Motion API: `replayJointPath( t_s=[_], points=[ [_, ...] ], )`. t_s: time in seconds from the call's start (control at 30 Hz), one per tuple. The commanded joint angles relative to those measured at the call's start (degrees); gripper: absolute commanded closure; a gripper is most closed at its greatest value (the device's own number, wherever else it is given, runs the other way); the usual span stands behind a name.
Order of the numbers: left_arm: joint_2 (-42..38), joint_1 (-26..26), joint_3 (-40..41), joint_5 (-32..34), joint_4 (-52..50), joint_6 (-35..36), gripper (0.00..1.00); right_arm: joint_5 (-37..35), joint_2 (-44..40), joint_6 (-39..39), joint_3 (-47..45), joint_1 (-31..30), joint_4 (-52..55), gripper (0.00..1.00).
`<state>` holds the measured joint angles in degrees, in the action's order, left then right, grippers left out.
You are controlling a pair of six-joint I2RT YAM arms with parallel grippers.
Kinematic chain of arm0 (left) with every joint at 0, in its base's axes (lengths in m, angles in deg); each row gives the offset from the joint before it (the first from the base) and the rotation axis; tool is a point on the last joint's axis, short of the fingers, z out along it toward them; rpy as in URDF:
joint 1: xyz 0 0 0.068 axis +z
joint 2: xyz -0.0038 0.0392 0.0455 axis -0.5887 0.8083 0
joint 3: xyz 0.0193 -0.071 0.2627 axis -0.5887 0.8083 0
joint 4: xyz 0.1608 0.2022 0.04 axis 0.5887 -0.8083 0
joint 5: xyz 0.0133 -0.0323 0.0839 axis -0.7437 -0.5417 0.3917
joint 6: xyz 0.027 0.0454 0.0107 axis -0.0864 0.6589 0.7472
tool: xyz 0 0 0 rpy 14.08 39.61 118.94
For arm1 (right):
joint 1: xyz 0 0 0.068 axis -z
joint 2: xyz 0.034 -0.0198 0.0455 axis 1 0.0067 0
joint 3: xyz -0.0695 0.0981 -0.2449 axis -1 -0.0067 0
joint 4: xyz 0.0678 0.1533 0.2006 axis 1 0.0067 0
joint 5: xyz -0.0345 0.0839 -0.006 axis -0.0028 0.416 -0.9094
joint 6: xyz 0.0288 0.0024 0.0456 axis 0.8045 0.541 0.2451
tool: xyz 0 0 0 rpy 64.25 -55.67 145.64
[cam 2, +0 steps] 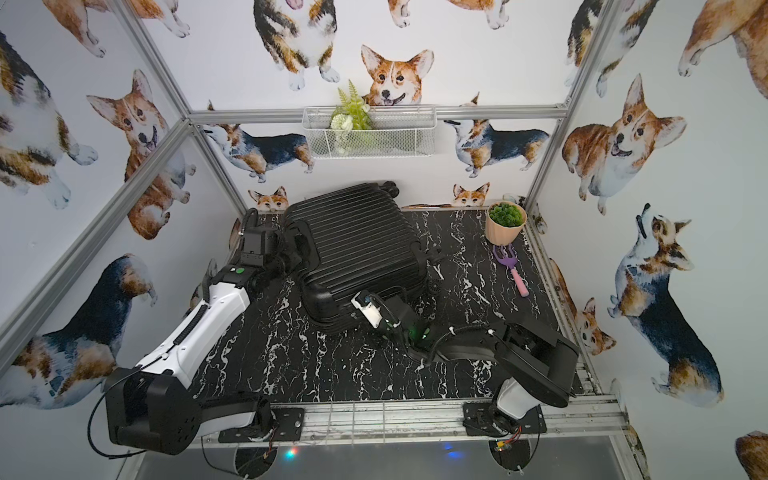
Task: Close the suitcase zippers
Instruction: Zip the zipper on the suitcase.
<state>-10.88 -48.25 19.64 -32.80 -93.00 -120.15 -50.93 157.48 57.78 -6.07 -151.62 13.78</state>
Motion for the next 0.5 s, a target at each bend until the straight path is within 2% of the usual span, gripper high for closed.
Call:
replayJointPath(
  t_s=[0.0, 0.2, 0.27, 0.4, 0.47],
  points=[
    [-1.9, -1.8, 1.8, 6.1, 12.2, -11.3, 0.85, 2.7, 2.3, -0.8, 2.9, -2.7, -4.4, 1.00],
    [-2.8, -3.8, 3.4, 10.1, 12.7, -14.1, 0.85, 3.3, 6.0, -1.1, 6.9, -6.0, -4.5, 1.00],
    [-3.0, -3.9, 3.3, 10.7, 12.3, -13.5, 0.79, 2.8, 6.6, -0.8, 7.1, -6.3, -4.9, 1.00],
    [-4.3, -3.9, 2.6, 13.4, 9.7, -8.1, 0.35, -1.7, 5.3, -0.8, 5.0, -6.2, -5.7, 1.00],
    [-5.3, -4.0, 2.0, 15.4, 8.0, -3.8, 0.22, -3.6, 4.3, -0.6, 3.5, -5.8, -5.6, 1.00]
  ],
)
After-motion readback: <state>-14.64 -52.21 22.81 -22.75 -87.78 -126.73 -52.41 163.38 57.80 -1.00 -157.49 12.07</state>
